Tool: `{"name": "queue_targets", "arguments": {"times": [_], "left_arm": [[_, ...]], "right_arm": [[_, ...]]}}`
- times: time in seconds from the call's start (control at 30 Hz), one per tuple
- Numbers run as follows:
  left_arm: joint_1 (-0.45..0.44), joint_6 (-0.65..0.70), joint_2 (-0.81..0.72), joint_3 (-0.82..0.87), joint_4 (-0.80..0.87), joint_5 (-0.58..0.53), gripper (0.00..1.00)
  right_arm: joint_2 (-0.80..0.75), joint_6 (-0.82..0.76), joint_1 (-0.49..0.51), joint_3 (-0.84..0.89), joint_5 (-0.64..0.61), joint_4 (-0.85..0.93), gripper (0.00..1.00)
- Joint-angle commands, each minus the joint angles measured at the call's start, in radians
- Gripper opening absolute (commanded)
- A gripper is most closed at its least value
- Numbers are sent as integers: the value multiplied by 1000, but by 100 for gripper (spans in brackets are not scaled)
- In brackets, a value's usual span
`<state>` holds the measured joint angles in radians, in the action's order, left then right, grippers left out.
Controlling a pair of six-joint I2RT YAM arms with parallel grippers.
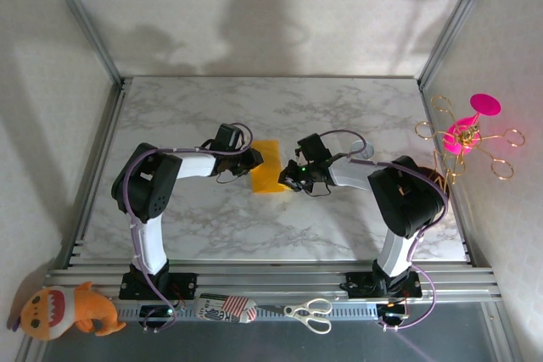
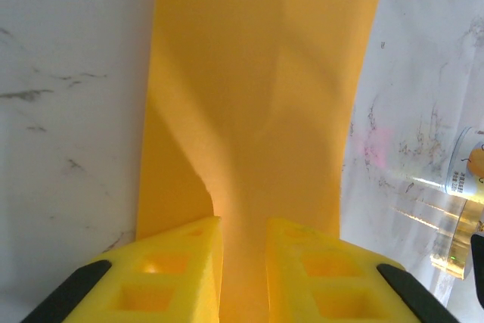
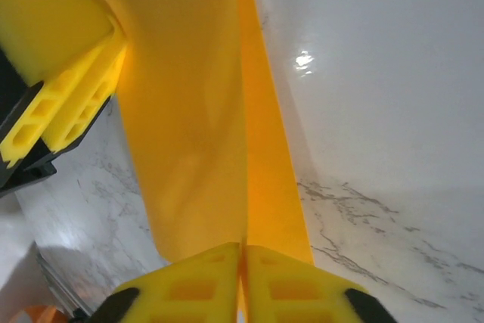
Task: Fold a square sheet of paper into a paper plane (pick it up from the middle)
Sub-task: Fold the triangle a second time at the center of the table.
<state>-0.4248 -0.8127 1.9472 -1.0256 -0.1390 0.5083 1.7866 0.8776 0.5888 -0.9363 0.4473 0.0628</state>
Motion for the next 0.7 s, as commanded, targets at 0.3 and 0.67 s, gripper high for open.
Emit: {"name": "queue_targets", "arguments": {"times": [0.3, 0.67], "left_arm": [[-5, 74, -48, -89, 92, -35, 34], [-2, 111, 56, -134, 140, -62, 23]], "right_arm": [[-69, -30, -20, 33, -39, 75, 0], [-98, -70, -26, 44, -6, 83, 0]]}}
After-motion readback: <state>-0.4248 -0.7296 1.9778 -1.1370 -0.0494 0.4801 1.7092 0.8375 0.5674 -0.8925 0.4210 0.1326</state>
